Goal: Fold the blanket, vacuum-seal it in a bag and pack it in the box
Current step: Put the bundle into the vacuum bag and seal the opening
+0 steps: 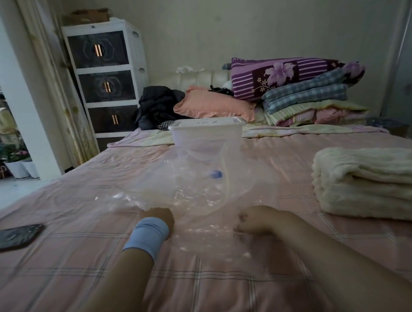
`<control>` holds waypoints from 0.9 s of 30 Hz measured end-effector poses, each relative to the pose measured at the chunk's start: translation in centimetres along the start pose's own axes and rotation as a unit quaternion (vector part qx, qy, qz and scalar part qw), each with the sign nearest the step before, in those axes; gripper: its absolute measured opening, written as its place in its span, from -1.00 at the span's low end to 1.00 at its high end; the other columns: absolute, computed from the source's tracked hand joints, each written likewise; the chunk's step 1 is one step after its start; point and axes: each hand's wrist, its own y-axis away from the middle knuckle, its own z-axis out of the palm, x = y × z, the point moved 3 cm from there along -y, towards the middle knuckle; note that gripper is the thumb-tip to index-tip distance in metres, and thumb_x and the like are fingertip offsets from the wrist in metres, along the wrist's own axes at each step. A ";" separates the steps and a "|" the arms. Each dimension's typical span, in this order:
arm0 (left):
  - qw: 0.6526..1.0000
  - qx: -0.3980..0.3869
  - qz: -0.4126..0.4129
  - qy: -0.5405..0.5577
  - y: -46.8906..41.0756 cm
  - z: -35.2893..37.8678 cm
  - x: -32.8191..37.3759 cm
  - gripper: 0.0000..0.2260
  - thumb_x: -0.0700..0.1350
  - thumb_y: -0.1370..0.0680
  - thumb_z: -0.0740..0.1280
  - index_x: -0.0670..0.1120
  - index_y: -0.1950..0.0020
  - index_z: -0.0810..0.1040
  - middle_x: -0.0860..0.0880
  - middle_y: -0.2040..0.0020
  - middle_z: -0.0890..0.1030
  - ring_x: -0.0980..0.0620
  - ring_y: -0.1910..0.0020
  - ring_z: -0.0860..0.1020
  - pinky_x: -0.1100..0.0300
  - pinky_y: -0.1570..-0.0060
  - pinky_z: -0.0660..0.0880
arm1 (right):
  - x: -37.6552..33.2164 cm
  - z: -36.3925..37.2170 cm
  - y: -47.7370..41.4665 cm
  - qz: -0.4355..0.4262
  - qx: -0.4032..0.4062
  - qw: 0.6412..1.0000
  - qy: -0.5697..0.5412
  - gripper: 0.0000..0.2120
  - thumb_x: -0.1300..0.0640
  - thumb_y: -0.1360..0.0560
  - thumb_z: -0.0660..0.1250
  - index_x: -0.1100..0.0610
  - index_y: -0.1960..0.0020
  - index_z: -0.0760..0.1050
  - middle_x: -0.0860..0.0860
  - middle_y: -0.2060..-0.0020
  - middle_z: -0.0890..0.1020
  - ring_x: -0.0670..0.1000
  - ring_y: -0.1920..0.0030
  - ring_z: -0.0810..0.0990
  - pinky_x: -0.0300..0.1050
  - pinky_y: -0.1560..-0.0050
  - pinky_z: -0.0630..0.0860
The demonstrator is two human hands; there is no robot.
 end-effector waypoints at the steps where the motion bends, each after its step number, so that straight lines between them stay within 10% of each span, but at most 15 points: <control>1: 1.000 -0.023 -0.014 -0.013 0.1 0.3 -0.3 -0.66 -0.19 -0.58 0.22 -0.09 -0.36 0.51 -0.10 -0.36 0.50 -0.11 -0.33 0.48 0.04 -0.33 0.39 | -1.0 -0.3 0.3 -0.027 -0.002 1.000 -0.008 -0.56 -0.14 -0.56 0.26 0.05 -0.34 0.55 0.08 -0.30 0.59 0.12 -0.25 0.57 -0.08 -0.19 0.47; 5: 0.998 -0.008 -0.052 -0.019 1.5 -1.2 -0.5 -0.65 -0.10 -0.58 0.19 -0.07 -0.36 0.47 -0.11 -0.38 0.47 -0.14 -0.36 0.42 -0.05 -0.38 0.26 | -4.3 -0.9 1.2 -0.155 -0.041 0.956 -0.246 -0.67 0.19 -0.58 0.29 0.02 -0.31 0.59 -0.03 -0.19 0.68 -0.05 0.15 0.74 -0.19 0.33 0.50; 10: 0.989 -0.019 0.060 0.131 2.1 -3.3 3.8 -0.66 -0.07 -0.62 0.20 -0.21 -0.32 0.50 -0.19 -0.30 0.53 -0.18 -0.20 0.55 0.03 -0.15 0.51 | -3.4 -2.2 0.4 -0.198 0.245 0.945 -0.091 -0.52 0.34 -0.48 0.19 0.00 -0.28 0.62 0.05 -0.36 0.57 0.01 -0.39 0.49 0.00 -0.47 0.33; 14: 0.976 -0.092 0.144 0.132 2.9 -0.8 6.5 -0.21 0.27 -0.51 0.29 0.04 -0.60 -0.03 -0.10 -0.58 0.09 -0.20 -0.51 0.18 -0.13 -0.45 0.20 | -0.4 -1.8 -0.5 -0.081 0.205 0.973 0.065 -0.23 0.19 -0.53 0.22 -0.18 -0.62 -0.03 0.01 -0.61 -0.28 0.07 -0.61 -0.29 0.33 -0.49 -0.34; 18: 0.985 -0.126 0.113 0.023 2.2 -0.2 4.7 -0.26 0.12 -0.54 0.35 -0.05 -0.59 0.04 -0.16 -0.56 0.13 -0.19 -0.50 0.21 -0.08 -0.44 0.22 | 3.7 -1.4 -1.1 0.078 0.147 0.985 0.039 -0.25 -0.11 -0.65 0.13 -0.11 -0.62 -0.30 0.06 -0.52 -0.51 0.17 -0.62 -0.19 0.27 -0.52 0.08; 21: 0.984 -0.170 0.027 -0.048 0.7 0.0 2.6 -0.36 0.01 -0.57 0.34 -0.08 -0.57 0.15 -0.16 -0.53 0.24 -0.15 -0.47 0.29 -0.06 -0.43 0.26 | 5.1 -1.6 -1.3 0.123 0.135 0.983 0.004 -0.30 -0.25 -0.64 0.06 -0.08 -0.64 -0.19 0.11 -0.59 -0.36 0.22 -0.51 0.26 0.09 -0.33 0.38; 23: 0.979 -0.179 -0.001 -0.098 0.5 -0.2 2.2 -0.51 -0.07 -0.61 0.26 -0.14 -0.52 0.28 -0.17 -0.49 0.31 -0.14 -0.44 0.34 -0.03 -0.41 0.30 | 5.1 -1.6 -1.7 0.106 0.132 0.986 -0.002 -0.42 -0.19 -0.63 0.08 -0.01 -0.59 0.17 0.17 -0.60 0.13 0.22 -0.37 0.44 0.04 -0.23 0.45; 27: 0.994 -0.078 0.004 -0.071 0.5 -1.3 4.3 -0.54 -0.10 -0.64 0.14 -0.14 -0.54 0.22 -0.15 -0.54 0.19 -0.18 -0.50 0.21 -0.11 -0.43 0.18 | 4.1 -2.7 -1.1 0.071 0.184 0.978 0.068 -0.69 -0.01 -0.52 0.17 0.00 -0.17 0.56 0.02 -0.14 0.63 0.10 -0.13 0.54 -0.02 -0.08 0.40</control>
